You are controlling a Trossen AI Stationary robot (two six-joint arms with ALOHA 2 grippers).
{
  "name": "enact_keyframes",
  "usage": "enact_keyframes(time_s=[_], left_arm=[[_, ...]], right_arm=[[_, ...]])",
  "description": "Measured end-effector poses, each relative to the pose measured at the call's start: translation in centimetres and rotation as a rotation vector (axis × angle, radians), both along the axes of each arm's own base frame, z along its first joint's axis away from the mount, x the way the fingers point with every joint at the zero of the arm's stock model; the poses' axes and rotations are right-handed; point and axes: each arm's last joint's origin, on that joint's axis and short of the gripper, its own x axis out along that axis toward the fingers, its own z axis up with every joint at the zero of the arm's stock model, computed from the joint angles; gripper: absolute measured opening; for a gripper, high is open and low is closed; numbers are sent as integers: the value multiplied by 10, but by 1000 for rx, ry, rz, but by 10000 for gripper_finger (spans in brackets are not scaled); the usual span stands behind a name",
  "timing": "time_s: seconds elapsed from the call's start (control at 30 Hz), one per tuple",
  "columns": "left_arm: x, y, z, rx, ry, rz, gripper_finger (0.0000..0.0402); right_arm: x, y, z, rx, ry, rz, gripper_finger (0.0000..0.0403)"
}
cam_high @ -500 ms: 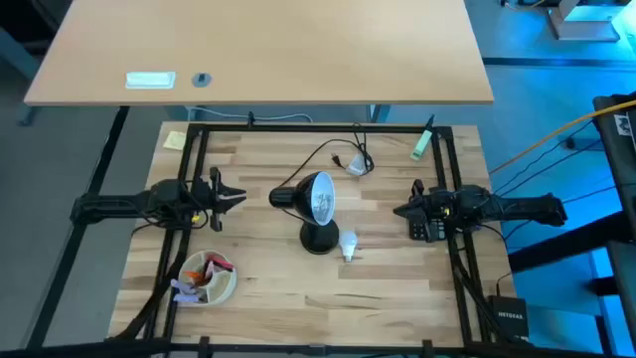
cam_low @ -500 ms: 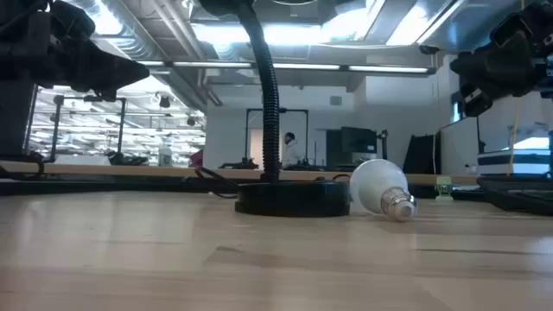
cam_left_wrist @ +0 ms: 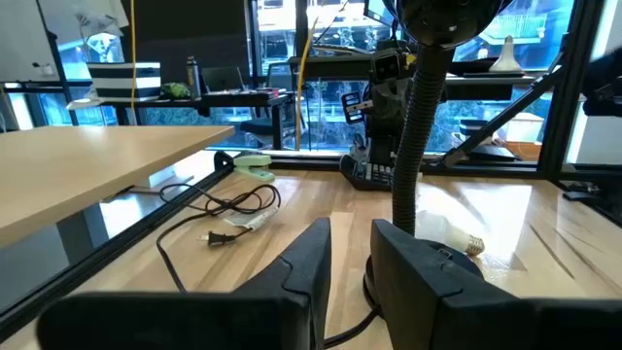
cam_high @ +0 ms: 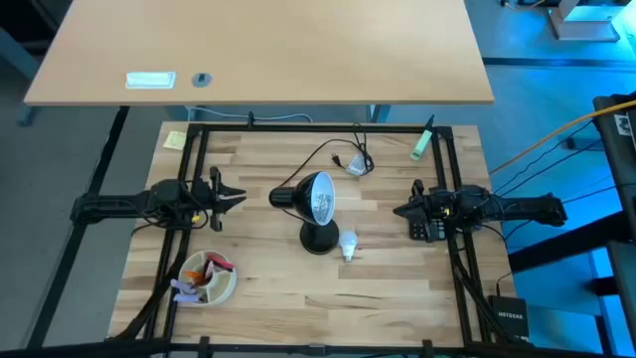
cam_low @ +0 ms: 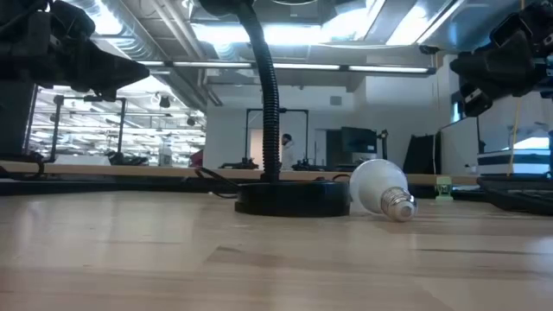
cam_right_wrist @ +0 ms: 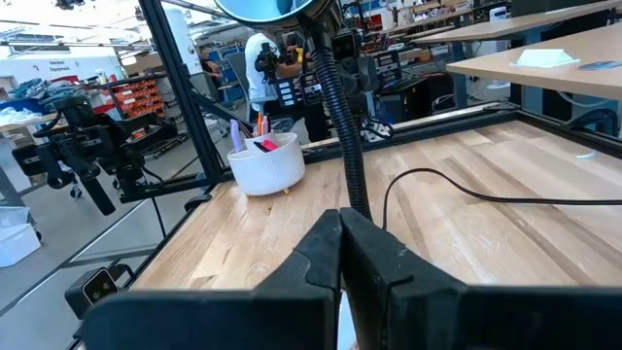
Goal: Screw lightbulb
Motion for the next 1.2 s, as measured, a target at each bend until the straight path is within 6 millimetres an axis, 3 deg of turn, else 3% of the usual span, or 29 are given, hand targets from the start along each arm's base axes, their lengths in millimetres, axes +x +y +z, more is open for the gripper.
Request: enact_keyframes(time_s=[1.07,1.2], left_arm=[[0,0,0,0,0,0,68],[-1,0,8,-64,-99,-8,68]], right_arm=[[0,0,0,0,0,0,14],[0,0,0,0,0,0,14]])
